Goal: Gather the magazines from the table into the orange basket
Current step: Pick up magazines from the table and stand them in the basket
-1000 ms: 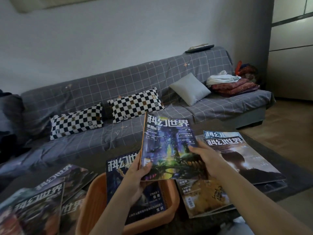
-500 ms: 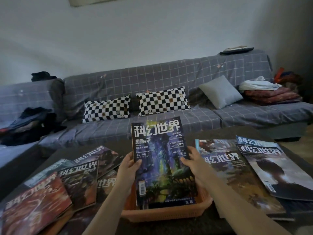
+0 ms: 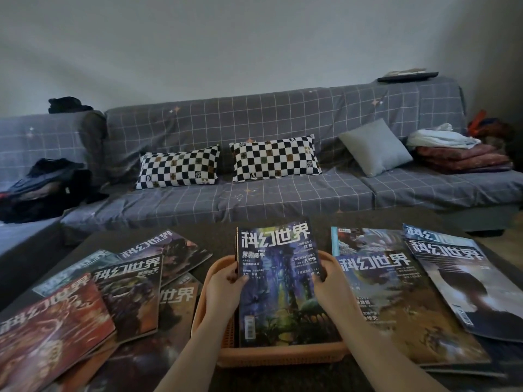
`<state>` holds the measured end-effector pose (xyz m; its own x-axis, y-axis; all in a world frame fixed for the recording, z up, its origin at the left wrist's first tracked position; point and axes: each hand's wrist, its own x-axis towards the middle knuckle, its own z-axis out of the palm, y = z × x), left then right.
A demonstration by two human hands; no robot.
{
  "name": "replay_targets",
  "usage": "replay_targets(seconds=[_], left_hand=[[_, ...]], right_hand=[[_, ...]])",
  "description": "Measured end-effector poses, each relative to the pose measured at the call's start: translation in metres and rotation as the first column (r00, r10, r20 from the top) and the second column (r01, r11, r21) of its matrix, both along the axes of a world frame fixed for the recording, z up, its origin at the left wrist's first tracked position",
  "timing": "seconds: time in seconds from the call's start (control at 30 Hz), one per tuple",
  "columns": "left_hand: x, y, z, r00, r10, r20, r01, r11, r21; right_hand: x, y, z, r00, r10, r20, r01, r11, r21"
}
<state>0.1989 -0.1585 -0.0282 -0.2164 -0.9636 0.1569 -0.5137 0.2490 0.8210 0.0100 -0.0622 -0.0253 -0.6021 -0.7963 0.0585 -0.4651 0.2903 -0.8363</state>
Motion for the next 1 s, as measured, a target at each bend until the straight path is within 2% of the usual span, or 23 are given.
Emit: replay_targets(seconds=[0.1, 0.23, 0.33, 0.43, 0.6, 0.7, 0.9, 1.0], left_hand=[[0.002, 0.000, 0.000, 0.998, 0.018, 0.061, -0.013, 0.997, -0.074], [0.002, -0.001, 0.000, 0.992, 0.047, 0.118, -0.042, 0.998, -0.044], [0.002, 0.001, 0.001, 0.988, 0.068, 0.137, -0.062, 0.997, -0.044], [0.002, 0.001, 0.000, 0.992, 0.084, 0.093, -0.082, 0.996, -0.026], [0.003, -0.004, -0.005, 0.992, 0.092, 0.086, -0.098, 0.993, 0.061], [0.006, -0.007, -0.008, 0.998, 0.061, 0.028, -0.064, 0.988, 0.143], [0.010, -0.010, -0.011, 0.992, 0.040, -0.118, -0.013, 0.975, 0.221], [0.011, -0.010, -0.012, 0.993, 0.014, -0.114, 0.012, 0.974, 0.224]], right_hand=[[0.004, 0.001, 0.003, 0.997, -0.015, -0.075, 0.019, 0.998, 0.061], [0.004, 0.000, 0.002, 0.995, -0.026, -0.099, 0.031, 0.998, 0.052], [0.000, -0.002, -0.001, 1.000, 0.004, -0.018, -0.003, 0.996, 0.092], [-0.003, -0.004, -0.004, 0.998, 0.020, 0.066, -0.029, 0.989, 0.146], [-0.004, -0.007, -0.007, 0.991, 0.020, 0.130, -0.037, 0.991, 0.127], [-0.005, -0.007, -0.010, 0.979, -0.008, 0.205, -0.012, 0.996, 0.093], [-0.002, -0.004, -0.009, 0.988, 0.000, 0.153, -0.005, 1.000, 0.030], [-0.002, -0.002, -0.009, 0.997, 0.008, 0.081, -0.011, 0.999, 0.034]])
